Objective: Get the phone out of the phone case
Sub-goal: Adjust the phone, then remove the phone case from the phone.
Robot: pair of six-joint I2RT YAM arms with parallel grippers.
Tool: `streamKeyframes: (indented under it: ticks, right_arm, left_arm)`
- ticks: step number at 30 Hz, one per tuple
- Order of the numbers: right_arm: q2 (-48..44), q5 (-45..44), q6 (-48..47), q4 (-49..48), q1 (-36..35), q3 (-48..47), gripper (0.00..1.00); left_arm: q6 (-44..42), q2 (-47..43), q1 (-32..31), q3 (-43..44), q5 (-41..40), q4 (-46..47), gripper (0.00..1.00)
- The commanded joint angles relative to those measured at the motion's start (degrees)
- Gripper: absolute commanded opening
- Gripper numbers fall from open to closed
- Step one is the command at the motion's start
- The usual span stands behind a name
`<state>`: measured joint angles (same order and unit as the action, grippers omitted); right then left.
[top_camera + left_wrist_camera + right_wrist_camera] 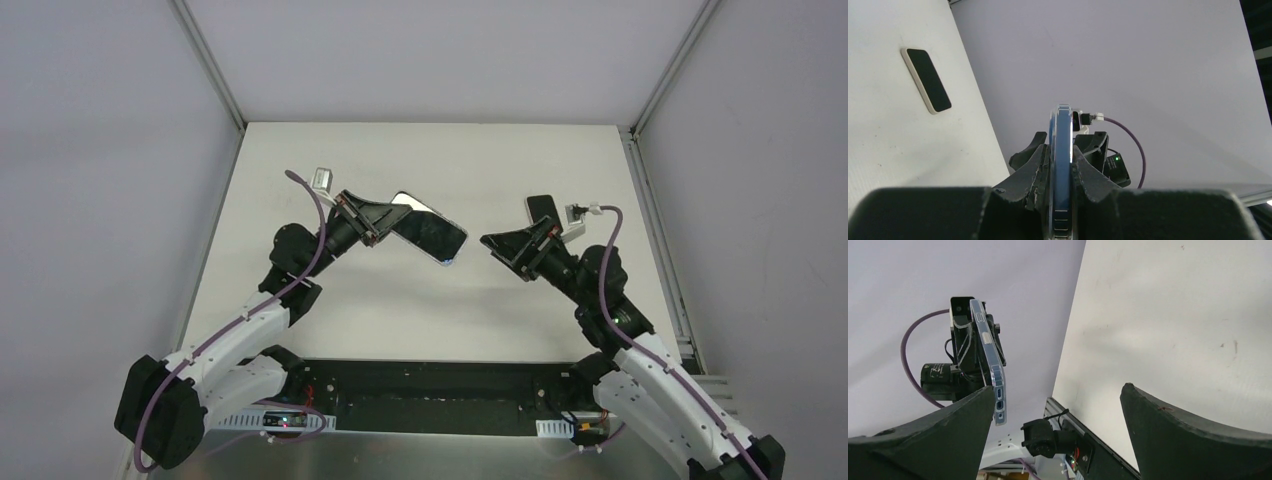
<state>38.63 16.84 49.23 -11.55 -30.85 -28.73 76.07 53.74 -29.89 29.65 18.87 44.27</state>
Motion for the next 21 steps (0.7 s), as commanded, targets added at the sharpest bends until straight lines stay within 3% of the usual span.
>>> streamKeyframes:
  ticks: [1, 6, 11, 15, 21]
  right_arm:
    - [-3.70, -3.77, -2.48, 2.80, 1.26, 2.13, 1.00]
    - [-1.18, 5.99, -3.29, -3.05, 0.30, 3.39, 1.00]
    - [-2.74, 0.43, -5.07, -5.53, -5.56, 4.35, 1.00]
    - [-0.08, 0.94, -3.73, -6.86, -8.26, 2.74, 0.99]
    - [3.91, 2.98, -0.69, -14.23, -9.06, 3.45, 0.90]
  left_arm:
    - [1.06, 0.42, 0.62, 3.39, -1.01, 5.57, 0.00]
    - [1.71, 2.14, 0.62, 2.98, -3.16, 4.59, 0.00]
    - [1.40, 0.29, 0.62, 0.99, -8.64, 2.53, 0.00]
    - [2.01, -0.72, 0.62, 0.36, -10.86, 1.57, 0.00]
    - [2.94, -0.83, 0.60, 0.58, -10.51, 1.39, 0.00]
